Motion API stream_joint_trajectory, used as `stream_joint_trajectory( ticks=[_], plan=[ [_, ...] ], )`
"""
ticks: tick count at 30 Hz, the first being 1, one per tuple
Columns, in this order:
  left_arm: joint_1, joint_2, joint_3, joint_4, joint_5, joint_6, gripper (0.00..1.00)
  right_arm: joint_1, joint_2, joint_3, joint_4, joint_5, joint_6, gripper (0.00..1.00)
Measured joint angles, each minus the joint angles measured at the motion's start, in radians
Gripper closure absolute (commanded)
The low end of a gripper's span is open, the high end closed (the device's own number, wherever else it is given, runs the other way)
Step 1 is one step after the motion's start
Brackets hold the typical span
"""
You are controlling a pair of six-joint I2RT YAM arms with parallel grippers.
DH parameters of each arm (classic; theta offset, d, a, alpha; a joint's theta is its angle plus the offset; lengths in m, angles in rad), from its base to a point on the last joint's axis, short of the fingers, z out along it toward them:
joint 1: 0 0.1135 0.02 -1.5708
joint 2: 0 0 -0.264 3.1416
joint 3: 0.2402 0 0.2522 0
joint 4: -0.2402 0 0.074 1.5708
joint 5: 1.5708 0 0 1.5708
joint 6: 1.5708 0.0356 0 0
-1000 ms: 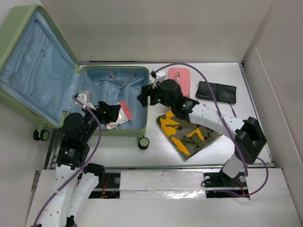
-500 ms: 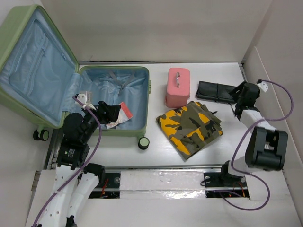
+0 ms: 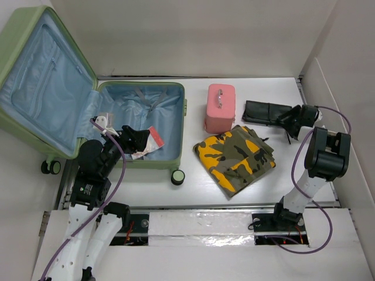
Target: Pack the luggage
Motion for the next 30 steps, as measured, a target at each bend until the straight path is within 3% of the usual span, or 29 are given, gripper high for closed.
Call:
stream_joint_trajectory(
  ticks=[3, 4, 6, 7, 9, 10, 11, 17, 20, 24, 25, 27, 28, 30],
  plan=[
    [0.000, 0.000, 0.000, 0.000, 0.000, 0.000, 0.32, -0.001, 0.034, 0.043, 0.001, -0.027, 0.024, 0.30],
    [0.000, 0.000, 0.000, 0.000, 0.000, 0.000, 0.32, -0.002, 0.046, 0.056, 0.000, -0.035, 0.030, 0.43],
    [0.000, 0.000, 0.000, 0.000, 0.000, 0.000, 0.32, -0.004, 0.065, 0.074, -0.001, -0.045, 0.048, 0.51],
    [0.000, 0.000, 0.000, 0.000, -0.001, 0.000, 0.32, -0.005, 0.071, 0.078, 0.000, -0.047, 0.056, 0.72],
    [0.000, 0.000, 0.000, 0.000, -0.001, 0.000, 0.32, -0.005, 0.077, 0.080, 0.000, -0.050, 0.075, 0.82],
    [0.000, 0.000, 0.000, 0.000, -0.001, 0.000, 0.32, -0.005, 0.079, 0.080, 0.002, -0.053, 0.083, 0.97],
    [0.000, 0.000, 0.000, 0.000, -0.001, 0.000, 0.32, -0.005, 0.082, 0.080, 0.005, -0.055, 0.087, 1.00],
    [0.000, 0.000, 0.000, 0.000, -0.001, 0.000, 0.32, -0.011, 0.053, 0.012, 0.132, -0.058, 0.107, 1.00],
    [0.000, 0.000, 0.000, 0.000, -0.001, 0.000, 0.32, -0.012, -0.030, -0.090, 0.225, -0.057, 0.109, 1.00],
    [0.000, 0.000, 0.000, 0.000, -0.001, 0.000, 0.32, -0.010, -0.132, -0.088, 0.231, -0.054, 0.092, 1.00],
    [0.000, 0.000, 0.000, 0.000, -0.001, 0.000, 0.32, -0.005, -0.160, -0.087, 0.232, -0.048, 0.091, 0.76],
    [0.000, 0.000, 0.000, 0.000, -0.001, 0.000, 0.32, 0.004, -0.201, -0.089, 0.240, -0.044, 0.090, 0.54],
    [0.000, 0.000, 0.000, 0.000, -0.001, 0.000, 0.32, 0.015, -0.206, -0.088, 0.246, -0.043, 0.093, 0.38],
    [0.000, 0.000, 0.000, 0.000, -0.001, 0.000, 0.32, 0.037, -0.187, -0.088, 0.260, -0.042, 0.102, 0.29]
  ],
)
